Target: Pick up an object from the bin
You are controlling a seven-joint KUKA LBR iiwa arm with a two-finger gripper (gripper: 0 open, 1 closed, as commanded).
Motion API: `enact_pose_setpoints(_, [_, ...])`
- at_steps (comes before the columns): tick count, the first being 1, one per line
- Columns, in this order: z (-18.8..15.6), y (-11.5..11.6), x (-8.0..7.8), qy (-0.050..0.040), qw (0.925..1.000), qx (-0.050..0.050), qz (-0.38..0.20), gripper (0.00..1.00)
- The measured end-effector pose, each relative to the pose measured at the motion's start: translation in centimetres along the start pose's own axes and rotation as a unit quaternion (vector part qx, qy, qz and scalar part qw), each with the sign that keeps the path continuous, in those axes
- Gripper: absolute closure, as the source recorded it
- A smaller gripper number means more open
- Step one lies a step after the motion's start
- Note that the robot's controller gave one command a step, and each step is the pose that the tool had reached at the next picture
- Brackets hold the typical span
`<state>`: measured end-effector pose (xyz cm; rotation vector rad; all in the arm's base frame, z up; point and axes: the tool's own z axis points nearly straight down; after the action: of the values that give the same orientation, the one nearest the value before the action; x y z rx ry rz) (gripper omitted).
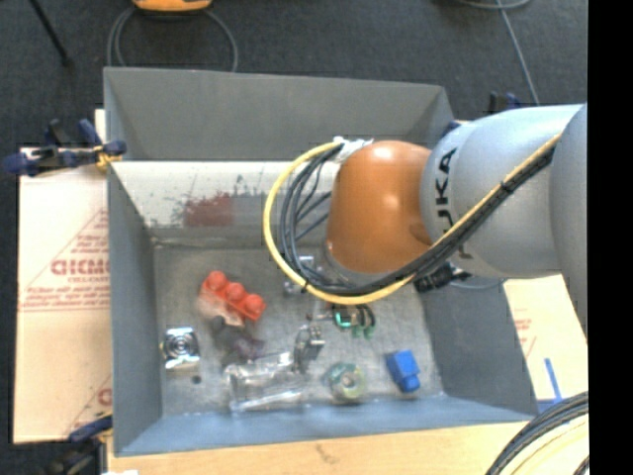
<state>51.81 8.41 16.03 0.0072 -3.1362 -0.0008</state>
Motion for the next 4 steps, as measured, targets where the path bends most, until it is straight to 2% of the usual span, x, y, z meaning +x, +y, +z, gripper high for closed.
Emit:
enact_pose_setpoints(1, [5.6,3.6,-1.4,-0.0054,0.9784,-0.001,0.207,0.00])
enact_pose_setpoints(2, [5.1,7.2,-2.7,-0.0039,0.9454,-0.002,0.326,0.00])
enact_pose_setpoints(3, [6.0,4.9,-2.8,-0.0017,0.9281,0.000,0.372,0.00])
enact_pose_setpoints(4, [8.6,5.3,-3.1,-0.0021,0.9038,-0.002,0.428,0.00])
